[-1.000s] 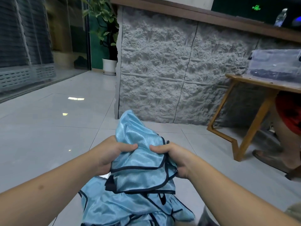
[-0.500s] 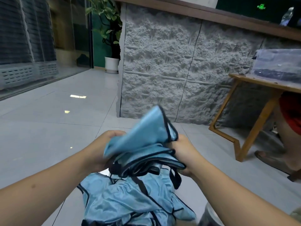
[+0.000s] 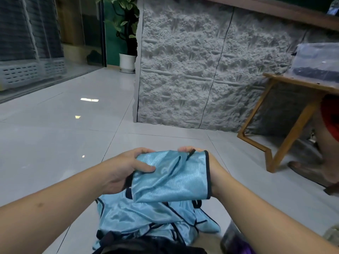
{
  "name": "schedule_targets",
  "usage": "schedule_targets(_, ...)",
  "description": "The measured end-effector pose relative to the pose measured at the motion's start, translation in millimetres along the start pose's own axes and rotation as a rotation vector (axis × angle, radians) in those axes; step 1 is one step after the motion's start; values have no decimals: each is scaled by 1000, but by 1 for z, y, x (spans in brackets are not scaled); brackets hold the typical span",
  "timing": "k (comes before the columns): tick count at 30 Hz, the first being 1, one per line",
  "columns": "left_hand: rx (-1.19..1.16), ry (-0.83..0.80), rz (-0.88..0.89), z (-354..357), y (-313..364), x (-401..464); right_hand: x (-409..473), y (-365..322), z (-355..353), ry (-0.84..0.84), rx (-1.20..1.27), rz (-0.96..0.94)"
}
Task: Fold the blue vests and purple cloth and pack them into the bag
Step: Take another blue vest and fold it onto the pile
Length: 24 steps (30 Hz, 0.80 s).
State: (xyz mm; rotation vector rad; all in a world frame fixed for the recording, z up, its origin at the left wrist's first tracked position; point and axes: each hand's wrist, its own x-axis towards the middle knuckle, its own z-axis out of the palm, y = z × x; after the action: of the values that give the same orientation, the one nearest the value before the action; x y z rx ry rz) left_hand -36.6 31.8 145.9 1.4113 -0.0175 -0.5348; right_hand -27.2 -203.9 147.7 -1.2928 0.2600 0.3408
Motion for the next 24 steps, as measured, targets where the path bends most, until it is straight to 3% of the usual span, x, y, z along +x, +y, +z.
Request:
schedule_targets(5,44,210,180,4,-13,-4,9,20,-13,20,140,49)
schedule_targets(7,111,222,224,3,-21,-9,-2,26,-9,-91,149,116)
schedule_targets(10,198,200,255,3,-31,-19,-17,32,8,-207,-26,157)
schedule_targets(12,226,191,264,3,-35,-25,-21,36,15,-134,-195,133)
schedule_targets(16,95,188,213,0,-42,-33,-28,44,17,51,-317,52)
schedule_targets(20,-73,234,114,-5,-52,-40,-37,52,13,39,-231,43)
schedule_targets(24,-58,188,-16,-7,-70,-50,-53,67,8,-3,-166,76)
